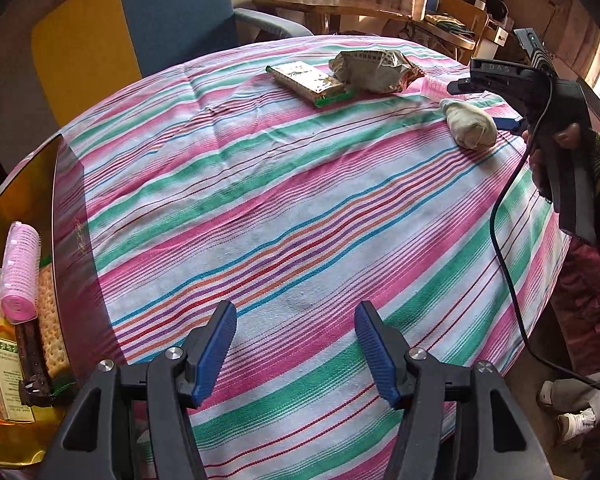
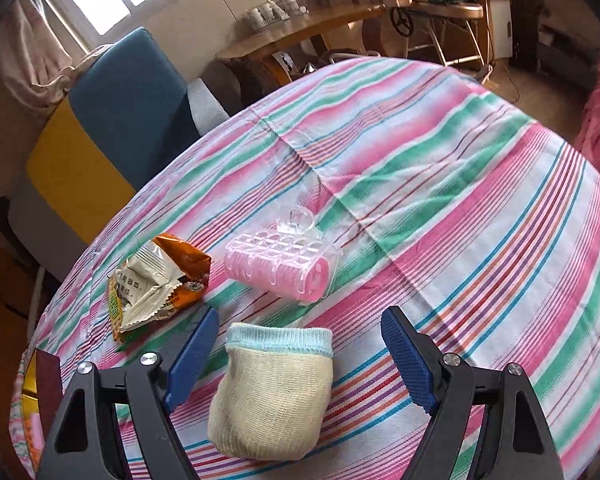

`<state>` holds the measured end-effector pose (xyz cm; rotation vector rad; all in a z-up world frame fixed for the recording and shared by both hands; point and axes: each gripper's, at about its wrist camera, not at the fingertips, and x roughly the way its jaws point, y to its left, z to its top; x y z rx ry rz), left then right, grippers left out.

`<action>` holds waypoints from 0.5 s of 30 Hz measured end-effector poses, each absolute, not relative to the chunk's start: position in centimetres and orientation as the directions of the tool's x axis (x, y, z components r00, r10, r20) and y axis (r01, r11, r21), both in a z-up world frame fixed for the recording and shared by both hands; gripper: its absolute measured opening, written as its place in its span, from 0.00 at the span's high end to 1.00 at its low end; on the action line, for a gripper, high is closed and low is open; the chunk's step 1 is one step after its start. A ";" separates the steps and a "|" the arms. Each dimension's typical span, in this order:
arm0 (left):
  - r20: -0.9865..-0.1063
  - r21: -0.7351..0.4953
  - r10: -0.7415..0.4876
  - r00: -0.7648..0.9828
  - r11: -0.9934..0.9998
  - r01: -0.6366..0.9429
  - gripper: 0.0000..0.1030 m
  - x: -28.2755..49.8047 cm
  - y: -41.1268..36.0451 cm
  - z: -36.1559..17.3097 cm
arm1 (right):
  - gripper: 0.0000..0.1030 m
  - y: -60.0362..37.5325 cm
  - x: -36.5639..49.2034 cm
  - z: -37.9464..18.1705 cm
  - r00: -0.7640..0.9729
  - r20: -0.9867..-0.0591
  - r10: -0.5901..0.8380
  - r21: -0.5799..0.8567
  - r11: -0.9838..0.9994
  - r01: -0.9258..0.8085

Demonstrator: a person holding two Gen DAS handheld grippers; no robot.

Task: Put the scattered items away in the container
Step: 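Move both tools toward the beige sock and the remaining pink roller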

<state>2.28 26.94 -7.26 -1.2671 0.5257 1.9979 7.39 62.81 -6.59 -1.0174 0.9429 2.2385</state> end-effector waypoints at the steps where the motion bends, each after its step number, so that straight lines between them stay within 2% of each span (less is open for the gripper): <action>1: -0.900 -0.040 0.345 -0.267 -0.674 -0.737 0.39 2.1 26.9 -7.5 | 0.17 62.4 7.5 -6.7 -0.609 -0.778 0.153 0.388 -0.646 -0.658; 4: -0.896 -0.055 0.357 -0.262 -0.677 -0.734 0.39 1.8 26.7 -7.7 | 0.17 60.7 7.7 -6.8 -0.698 -0.716 0.016 0.508 -0.674 -0.537; 9: -0.896 -0.044 0.353 -0.271 -0.676 -0.735 0.39 1.9 26.8 -7.8 | 0.17 55.8 6.3 -6.6 -0.735 -0.658 -0.163 0.569 -0.747 -0.344; 15: -0.898 -0.058 0.354 -0.260 -0.682 -0.729 0.39 1.6 26.9 -7.6 | 0.17 50.3 4.9 -5.9 -0.731 -0.559 -0.391 0.670 -0.733 -0.120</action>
